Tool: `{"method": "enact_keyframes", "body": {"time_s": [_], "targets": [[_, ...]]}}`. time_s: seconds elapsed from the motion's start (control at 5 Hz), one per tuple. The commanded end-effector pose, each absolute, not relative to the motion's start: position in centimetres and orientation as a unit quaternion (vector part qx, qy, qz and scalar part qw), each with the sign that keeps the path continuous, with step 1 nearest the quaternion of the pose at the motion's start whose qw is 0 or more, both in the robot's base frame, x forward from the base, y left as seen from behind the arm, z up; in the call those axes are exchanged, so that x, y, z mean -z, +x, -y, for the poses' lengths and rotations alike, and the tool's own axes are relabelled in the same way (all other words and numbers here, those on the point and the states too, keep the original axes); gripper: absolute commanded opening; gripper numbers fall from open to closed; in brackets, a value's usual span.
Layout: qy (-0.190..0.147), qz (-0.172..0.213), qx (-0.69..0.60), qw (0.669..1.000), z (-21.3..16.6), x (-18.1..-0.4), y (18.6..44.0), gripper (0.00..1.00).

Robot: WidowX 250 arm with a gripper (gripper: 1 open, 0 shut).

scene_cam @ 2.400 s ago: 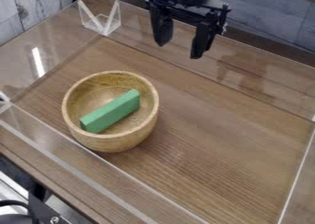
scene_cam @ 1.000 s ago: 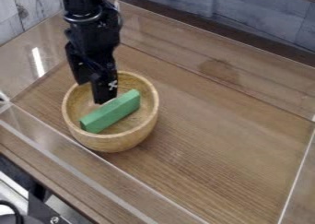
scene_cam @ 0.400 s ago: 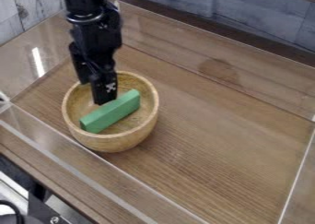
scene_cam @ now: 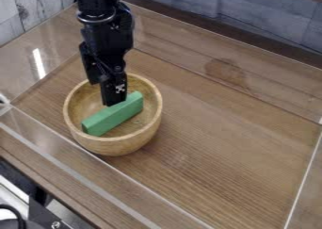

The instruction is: Move green object from inside the wooden bowl to the table next to it

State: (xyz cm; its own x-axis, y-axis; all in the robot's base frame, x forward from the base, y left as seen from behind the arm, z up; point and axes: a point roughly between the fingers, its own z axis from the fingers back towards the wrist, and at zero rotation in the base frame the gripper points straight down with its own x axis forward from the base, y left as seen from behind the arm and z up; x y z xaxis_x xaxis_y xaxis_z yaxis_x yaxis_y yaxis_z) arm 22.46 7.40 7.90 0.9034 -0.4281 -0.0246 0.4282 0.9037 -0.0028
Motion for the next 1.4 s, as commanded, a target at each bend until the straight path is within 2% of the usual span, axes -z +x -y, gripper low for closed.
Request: {"method": "enact_keyframes", "body": {"time_s": [0.0, 0.4, 0.8, 1.2], "targets": [[0.017, 0.009, 0.200, 0.980, -7.9, -9.1, 22.6, 1.00], [0.021, 0.013, 0.211, 0.977, -8.6, -8.9, 22.0, 1.00], [0.022, 0.015, 0.134, 0.991, -9.3, -7.3, 21.3, 1.00], [0.017, 0.021, 0.145, 0.989, -11.4, -8.2, 21.8, 1.00]]}}
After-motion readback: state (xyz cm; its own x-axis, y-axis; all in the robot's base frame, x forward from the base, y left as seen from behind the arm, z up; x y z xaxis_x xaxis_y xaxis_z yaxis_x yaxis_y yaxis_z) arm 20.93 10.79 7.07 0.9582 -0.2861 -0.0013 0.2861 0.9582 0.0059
